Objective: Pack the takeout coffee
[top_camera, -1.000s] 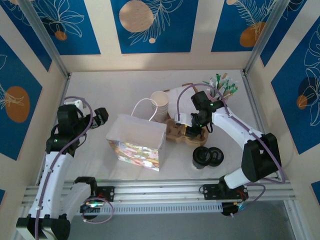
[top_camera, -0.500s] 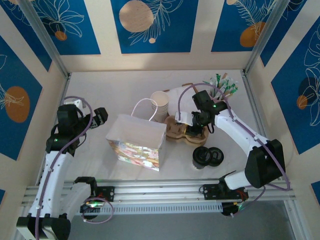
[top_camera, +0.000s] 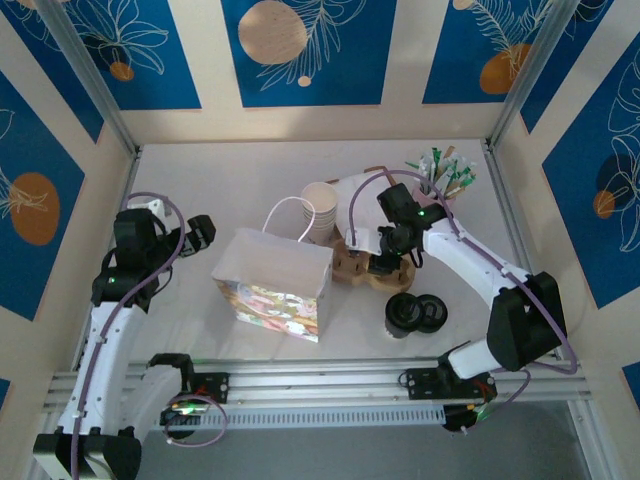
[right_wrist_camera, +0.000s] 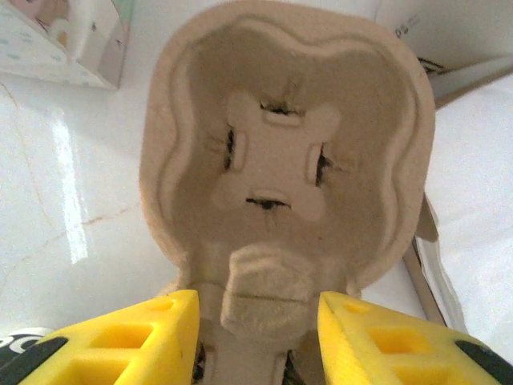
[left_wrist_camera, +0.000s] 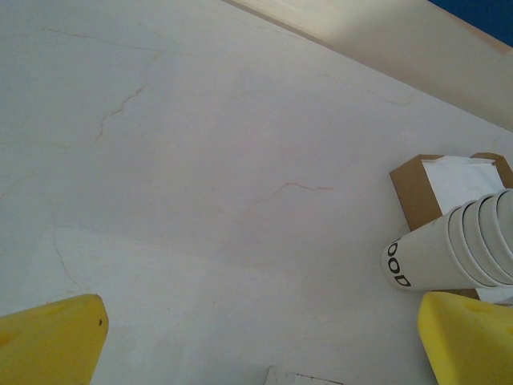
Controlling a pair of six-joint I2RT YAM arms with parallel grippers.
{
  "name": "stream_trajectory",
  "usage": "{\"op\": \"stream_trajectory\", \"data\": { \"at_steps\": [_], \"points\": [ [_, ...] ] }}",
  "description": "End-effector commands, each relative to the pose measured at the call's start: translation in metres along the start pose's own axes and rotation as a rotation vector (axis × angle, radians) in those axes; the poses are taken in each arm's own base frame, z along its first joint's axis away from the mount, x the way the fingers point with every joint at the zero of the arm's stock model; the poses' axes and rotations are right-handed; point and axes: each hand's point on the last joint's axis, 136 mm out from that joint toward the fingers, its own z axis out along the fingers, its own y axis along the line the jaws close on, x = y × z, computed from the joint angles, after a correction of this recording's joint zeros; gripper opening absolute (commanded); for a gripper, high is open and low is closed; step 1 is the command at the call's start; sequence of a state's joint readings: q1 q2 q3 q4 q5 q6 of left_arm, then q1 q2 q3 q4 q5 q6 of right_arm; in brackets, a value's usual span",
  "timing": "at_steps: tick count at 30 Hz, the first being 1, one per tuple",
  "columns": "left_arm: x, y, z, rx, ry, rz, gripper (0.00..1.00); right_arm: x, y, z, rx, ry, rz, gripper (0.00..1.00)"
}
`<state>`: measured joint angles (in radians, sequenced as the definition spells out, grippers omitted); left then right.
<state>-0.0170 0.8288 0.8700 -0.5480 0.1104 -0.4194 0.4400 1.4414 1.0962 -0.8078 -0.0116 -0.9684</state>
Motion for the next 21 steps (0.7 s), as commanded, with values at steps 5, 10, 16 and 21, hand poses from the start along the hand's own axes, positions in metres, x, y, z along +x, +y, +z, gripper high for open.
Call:
{"op": "stream_trajectory", "data": {
  "at_steps": [5,10,16,21],
  "points": [
    [0.003,0.006,0.002,-0.021,0.009,-0.005,0.99,0.004,-0.003,-0.002,0.022,-0.003,0.01,0.45],
    [0.004,0.007,0.002,-0.02,0.011,-0.007,0.99,0.005,-0.007,0.003,-0.009,0.014,0.063,0.48],
    [0.003,0.007,0.002,-0.023,0.01,-0.005,0.99,0.009,-0.009,0.012,-0.054,0.054,0.091,0.52],
    [0.003,0.006,0.001,-0.019,0.01,-0.005,0.99,0.013,-0.009,0.018,-0.061,0.074,0.098,0.52]
  ]
}}
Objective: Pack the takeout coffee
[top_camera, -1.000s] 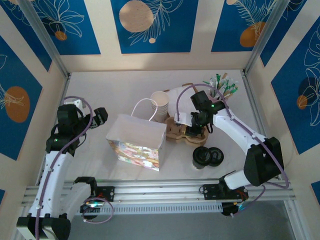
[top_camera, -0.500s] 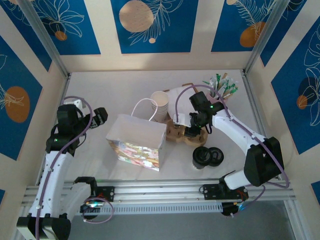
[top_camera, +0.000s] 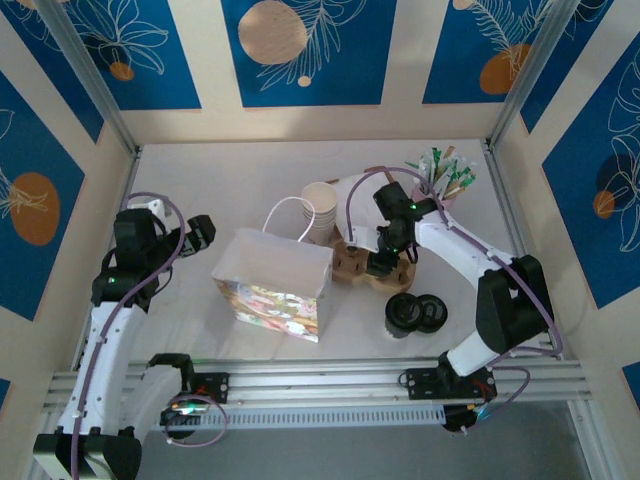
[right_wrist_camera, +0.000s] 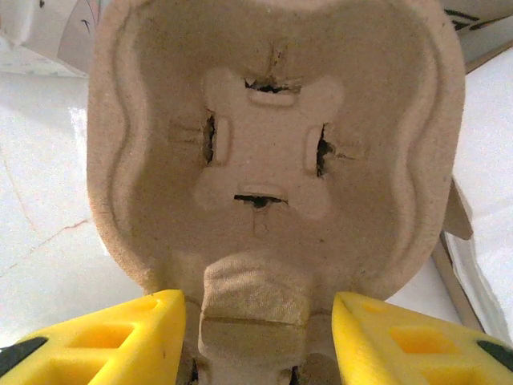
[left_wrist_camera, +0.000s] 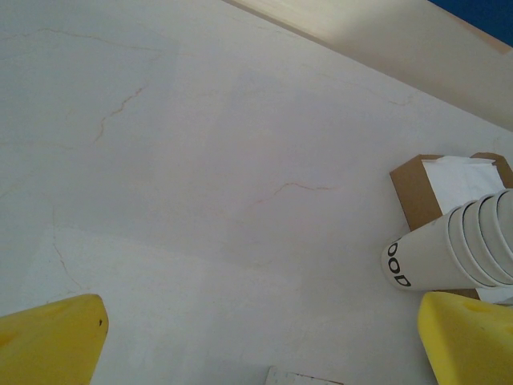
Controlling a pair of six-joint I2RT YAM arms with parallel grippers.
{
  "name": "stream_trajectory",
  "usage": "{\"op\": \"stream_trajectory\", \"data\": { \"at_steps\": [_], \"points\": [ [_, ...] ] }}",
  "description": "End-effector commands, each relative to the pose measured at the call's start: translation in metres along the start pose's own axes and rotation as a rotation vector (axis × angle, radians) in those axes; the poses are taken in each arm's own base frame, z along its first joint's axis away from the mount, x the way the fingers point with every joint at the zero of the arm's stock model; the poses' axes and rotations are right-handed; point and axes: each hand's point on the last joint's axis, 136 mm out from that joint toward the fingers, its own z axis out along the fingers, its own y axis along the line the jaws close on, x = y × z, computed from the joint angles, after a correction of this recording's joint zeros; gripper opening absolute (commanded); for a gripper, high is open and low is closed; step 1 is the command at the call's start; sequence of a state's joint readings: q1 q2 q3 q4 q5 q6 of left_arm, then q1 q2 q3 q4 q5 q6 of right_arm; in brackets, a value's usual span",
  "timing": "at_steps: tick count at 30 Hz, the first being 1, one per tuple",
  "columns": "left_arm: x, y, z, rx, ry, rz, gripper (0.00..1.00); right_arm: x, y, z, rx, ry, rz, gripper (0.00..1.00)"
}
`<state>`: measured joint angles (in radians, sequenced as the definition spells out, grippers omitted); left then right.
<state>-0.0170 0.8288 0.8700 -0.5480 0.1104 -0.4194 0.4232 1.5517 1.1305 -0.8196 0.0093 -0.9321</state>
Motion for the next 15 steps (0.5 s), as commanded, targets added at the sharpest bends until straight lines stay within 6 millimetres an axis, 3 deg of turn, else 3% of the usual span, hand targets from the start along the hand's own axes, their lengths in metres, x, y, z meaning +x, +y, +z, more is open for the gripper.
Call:
{"op": "stream_trajectory", "data": {
  "at_steps": [1,10,15],
  "points": [
    [0.0036,0.0067,0.0017,-0.02,0.011,-0.005,0.99,0.0001,-0.0015,-0.0029,-0.01,0.01,0.023,0.52],
    [0.0035,0.0065,0.0013,-0.02,0.01,-0.005,0.99,0.0044,0.0004,0.0034,-0.031,0.039,0.028,0.5],
    [0.0035,0.0065,0.0013,-0.02,0.01,-0.005,0.99,0.0004,-0.0007,0.0003,-0.031,0.027,0.031,0.43]
  ]
}}
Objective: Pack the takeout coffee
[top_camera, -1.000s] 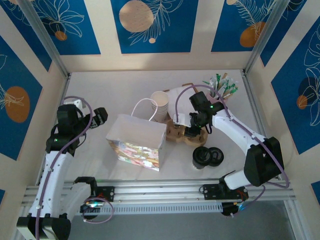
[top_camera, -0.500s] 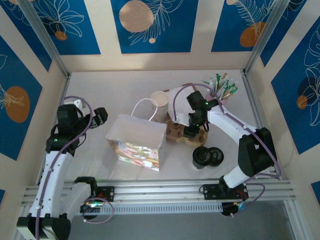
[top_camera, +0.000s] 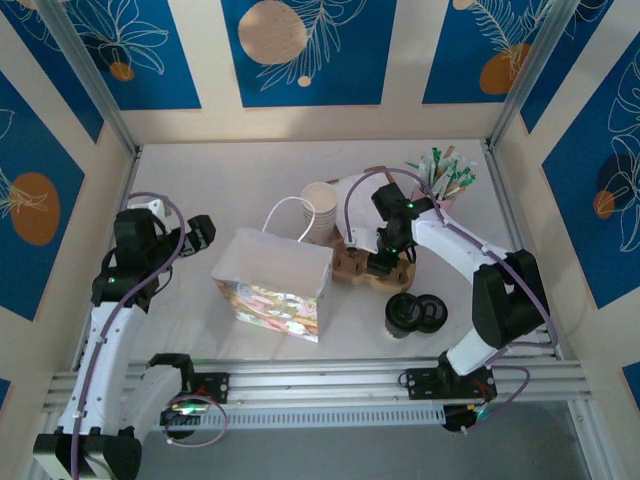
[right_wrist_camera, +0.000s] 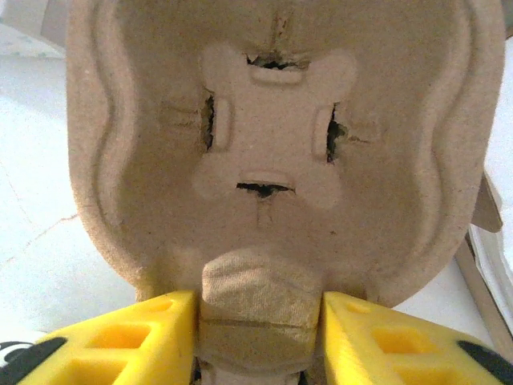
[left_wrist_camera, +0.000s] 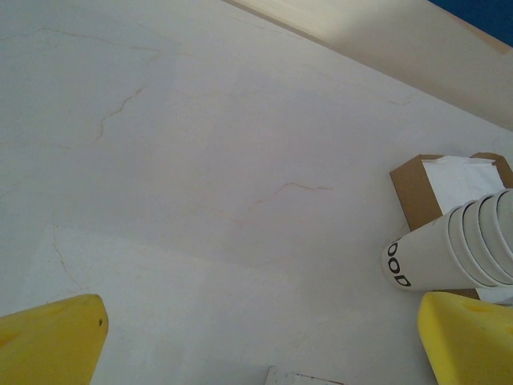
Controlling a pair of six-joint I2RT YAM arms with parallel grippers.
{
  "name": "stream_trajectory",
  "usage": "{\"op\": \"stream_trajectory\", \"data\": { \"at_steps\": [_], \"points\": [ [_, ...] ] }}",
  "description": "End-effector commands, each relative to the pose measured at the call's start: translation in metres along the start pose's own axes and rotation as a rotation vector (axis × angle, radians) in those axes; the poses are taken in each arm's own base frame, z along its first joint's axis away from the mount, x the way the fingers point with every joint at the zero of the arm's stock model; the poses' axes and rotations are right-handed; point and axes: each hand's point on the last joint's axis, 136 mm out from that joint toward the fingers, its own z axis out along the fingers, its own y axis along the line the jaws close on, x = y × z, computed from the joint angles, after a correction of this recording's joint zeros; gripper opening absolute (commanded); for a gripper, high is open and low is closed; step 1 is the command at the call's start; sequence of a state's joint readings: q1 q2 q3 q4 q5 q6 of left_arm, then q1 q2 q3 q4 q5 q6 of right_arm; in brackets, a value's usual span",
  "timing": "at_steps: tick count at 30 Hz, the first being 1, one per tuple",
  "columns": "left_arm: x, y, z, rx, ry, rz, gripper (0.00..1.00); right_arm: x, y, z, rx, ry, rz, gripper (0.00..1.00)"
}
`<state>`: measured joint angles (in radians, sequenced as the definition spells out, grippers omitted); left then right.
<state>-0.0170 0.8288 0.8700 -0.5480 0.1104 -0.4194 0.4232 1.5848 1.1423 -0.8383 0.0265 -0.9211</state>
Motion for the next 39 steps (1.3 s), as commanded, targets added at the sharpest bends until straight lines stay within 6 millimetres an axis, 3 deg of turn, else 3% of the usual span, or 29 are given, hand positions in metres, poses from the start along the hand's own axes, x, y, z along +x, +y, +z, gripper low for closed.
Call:
{"op": "stream_trajectory", "data": {
  "at_steps": [1,7,14,19,22,26,29,32,35,38,39],
  "points": [
    [0.003,0.007,0.001,-0.021,0.009,-0.005,0.99,-0.005,0.0,-0.006,-0.01,-0.011,0.008,0.41],
    [0.003,0.007,0.001,-0.021,0.01,-0.005,0.99,-0.012,0.0,-0.018,0.01,-0.049,0.007,0.35],
    [0.003,0.007,0.001,-0.022,0.009,-0.006,0.99,-0.023,0.003,-0.032,0.015,-0.158,0.036,0.36],
    [0.003,0.007,0.002,-0.023,0.01,-0.005,0.99,0.004,0.006,-0.013,0.029,0.022,-0.021,0.37],
    [0.003,0.007,0.002,-0.024,0.01,-0.005,0.99,-0.025,0.01,-0.03,-0.008,-0.164,0.031,0.39],
    [0.003,0.008,0.002,-0.026,0.009,-0.006,0.99,0.0,0.006,-0.015,0.021,0.014,-0.01,0.38],
    [0.003,0.008,0.002,-0.026,0.009,-0.006,0.99,-0.027,0.007,-0.032,-0.014,-0.171,0.053,0.41],
    [0.003,0.008,0.002,-0.026,0.011,-0.006,0.99,0.003,0.005,-0.013,0.016,0.049,-0.001,0.42],
    [0.003,0.008,0.002,-0.025,0.011,-0.006,0.99,-0.029,0.006,-0.032,-0.01,-0.166,0.05,0.42],
    [0.003,0.008,0.003,-0.027,0.013,-0.007,0.99,0.001,0.003,-0.015,0.01,0.033,0.014,0.42],
    [0.004,0.008,0.003,-0.026,0.013,-0.007,0.99,-0.002,0.002,-0.016,0.025,0.021,0.013,0.42]
  ]
}}
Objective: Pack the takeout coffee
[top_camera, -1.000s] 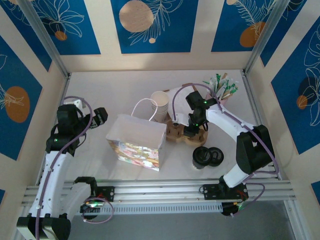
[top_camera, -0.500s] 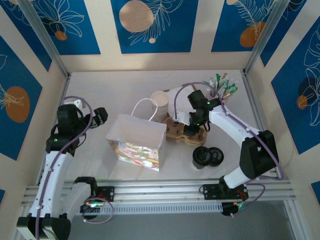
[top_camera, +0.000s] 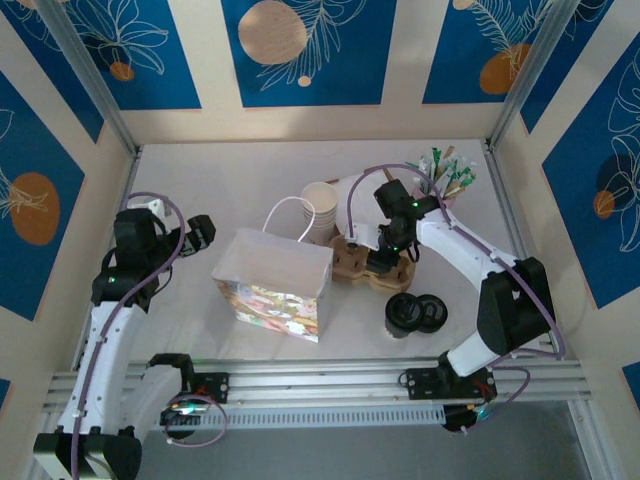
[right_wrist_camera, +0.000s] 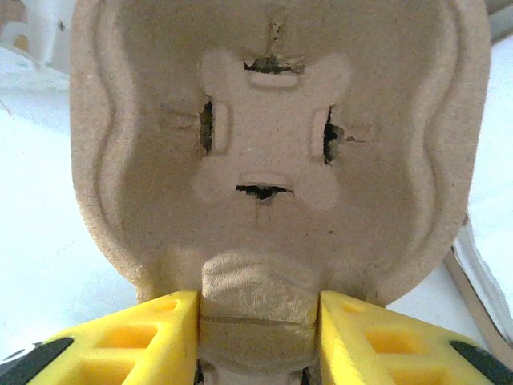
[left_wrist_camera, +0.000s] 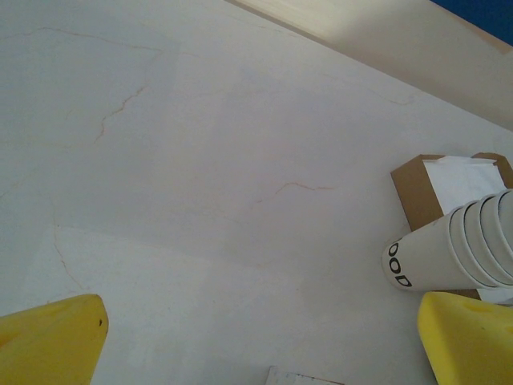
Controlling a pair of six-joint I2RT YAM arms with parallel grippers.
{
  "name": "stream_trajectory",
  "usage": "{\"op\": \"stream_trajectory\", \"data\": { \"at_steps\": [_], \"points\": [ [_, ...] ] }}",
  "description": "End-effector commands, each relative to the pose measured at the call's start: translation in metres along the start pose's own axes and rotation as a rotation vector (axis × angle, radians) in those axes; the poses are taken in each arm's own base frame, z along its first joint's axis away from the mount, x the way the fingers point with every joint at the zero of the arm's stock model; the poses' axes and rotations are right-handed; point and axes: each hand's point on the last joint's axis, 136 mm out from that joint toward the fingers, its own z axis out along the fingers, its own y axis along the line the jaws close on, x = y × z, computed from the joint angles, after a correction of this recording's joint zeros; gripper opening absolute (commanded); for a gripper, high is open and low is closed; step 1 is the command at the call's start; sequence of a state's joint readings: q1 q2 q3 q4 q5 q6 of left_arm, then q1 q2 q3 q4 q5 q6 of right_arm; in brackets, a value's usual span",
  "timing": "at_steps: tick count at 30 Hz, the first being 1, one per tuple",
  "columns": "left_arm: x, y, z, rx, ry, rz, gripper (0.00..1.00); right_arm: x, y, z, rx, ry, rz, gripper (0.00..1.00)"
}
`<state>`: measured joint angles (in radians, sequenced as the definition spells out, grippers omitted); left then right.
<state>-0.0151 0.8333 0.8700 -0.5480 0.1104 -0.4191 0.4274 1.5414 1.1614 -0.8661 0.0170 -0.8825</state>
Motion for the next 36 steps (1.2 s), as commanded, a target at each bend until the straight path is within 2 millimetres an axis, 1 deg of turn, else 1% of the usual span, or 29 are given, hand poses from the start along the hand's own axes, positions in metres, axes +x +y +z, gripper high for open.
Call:
{"op": "stream_trajectory", "data": {
  "at_steps": [1,2,3,4,5,6,7,8,9,10,11,12,13,14,15,16,18,19,21,22,24,25,27,28,31,32,35,36],
  "points": [
    [0.003,0.007,0.002,-0.023,0.009,-0.005,0.99,-0.01,0.001,-0.007,-0.002,-0.042,0.001,0.42],
    [0.004,0.007,0.002,-0.025,0.01,-0.006,0.99,-0.024,0.004,-0.017,-0.026,-0.142,0.025,0.42],
    [0.003,0.007,0.002,-0.024,0.01,-0.005,0.99,-0.024,0.003,-0.017,-0.024,-0.143,0.027,0.43],
    [0.003,0.007,0.002,-0.025,0.01,-0.006,0.99,-0.011,0.001,-0.009,-0.006,-0.057,0.003,0.43],
    [0.004,0.007,0.002,-0.024,0.012,-0.007,0.99,0.009,-0.002,0.001,0.012,0.07,-0.02,0.42],
    [0.004,0.007,0.002,-0.023,0.013,-0.007,0.99,0.015,-0.005,0.004,0.031,0.108,-0.019,0.42],
    [0.004,0.007,0.002,-0.023,0.013,-0.007,0.98,0.004,-0.003,0.0,0.027,0.039,-0.009,0.42],
    [0.003,0.007,0.002,-0.022,0.012,-0.007,0.99,-0.016,0.0,-0.01,0.004,-0.088,0.023,0.44],
    [0.003,0.007,0.002,-0.023,0.011,-0.006,0.99,-0.023,0.003,-0.015,-0.022,-0.143,0.034,0.44],
    [0.003,0.007,0.002,-0.024,0.011,-0.007,0.99,-0.015,0.001,-0.009,-0.004,-0.084,0.019,0.44],
    [0.004,0.007,0.002,-0.024,0.013,-0.007,0.99,0.005,-0.004,0.001,0.025,0.051,-0.009,0.42],
    [0.004,0.007,0.002,-0.024,0.012,-0.007,0.99,0.018,-0.008,0.007,0.043,0.138,-0.012,0.41],
    [0.004,0.007,0.002,-0.024,0.012,-0.007,0.98,0.011,-0.006,0.004,0.04,0.095,-0.01,0.41],
    [0.004,0.007,0.002,-0.022,0.012,-0.008,0.99,-0.012,-0.002,-0.007,0.016,-0.041,0.014,0.42],
    [0.003,0.007,0.002,-0.024,0.009,-0.008,0.99,-0.028,0.003,-0.017,-0.018,-0.146,0.03,0.42],
    [0.003,0.008,0.002,-0.025,0.009,-0.006,0.99,-0.027,0.003,-0.017,-0.017,-0.139,0.021,0.42],
    [0.004,0.008,0.002,-0.025,0.012,-0.008,0.98,0.004,-0.003,-0.001,0.02,0.06,-0.017,0.4],
    [0.004,0.008,0.002,-0.025,0.011,-0.008,0.98,0.008,-0.004,0.0,0.027,0.076,-0.012,0.4],
    [0.003,0.008,0.002,-0.026,0.01,-0.007,0.98,-0.016,0.002,-0.013,0.007,-0.073,-0.001,0.41],
    [0.003,0.008,0.002,-0.025,0.009,-0.006,0.98,-0.019,0.002,-0.014,0.011,-0.093,-0.002,0.41],
    [0.003,0.007,0.002,-0.024,0.01,-0.006,0.99,0.002,-0.003,-0.006,0.039,0.029,-0.025,0.41],
    [0.004,0.008,0.002,-0.025,0.012,-0.007,0.99,0.004,-0.003,-0.006,0.042,0.038,-0.018,0.4],
    [0.003,0.008,0.002,-0.025,0.009,-0.007,0.99,-0.019,-0.001,-0.02,0.038,-0.111,0.009,0.4],
    [0.003,0.008,0.002,-0.025,0.009,-0.007,0.99,-0.024,0.001,-0.025,0.033,-0.145,0.009,0.4],
    [0.003,0.008,0.002,-0.026,0.011,-0.007,0.98,-0.008,-0.004,-0.019,0.065,-0.039,-0.006,0.4],
    [0.004,0.008,0.002,-0.028,0.011,-0.007,0.98,-0.011,-0.004,-0.022,0.075,-0.058,-0.006,0.4],
    [0.003,0.008,0.002,-0.029,0.009,-0.006,0.98,-0.035,-0.001,-0.047,0.078,-0.22,0.025,0.4],
    [0.003,0.009,0.002,-0.031,0.008,-0.007,0.98,-0.036,-0.001,-0.054,0.086,-0.232,0.028,0.4]
  ]
}}
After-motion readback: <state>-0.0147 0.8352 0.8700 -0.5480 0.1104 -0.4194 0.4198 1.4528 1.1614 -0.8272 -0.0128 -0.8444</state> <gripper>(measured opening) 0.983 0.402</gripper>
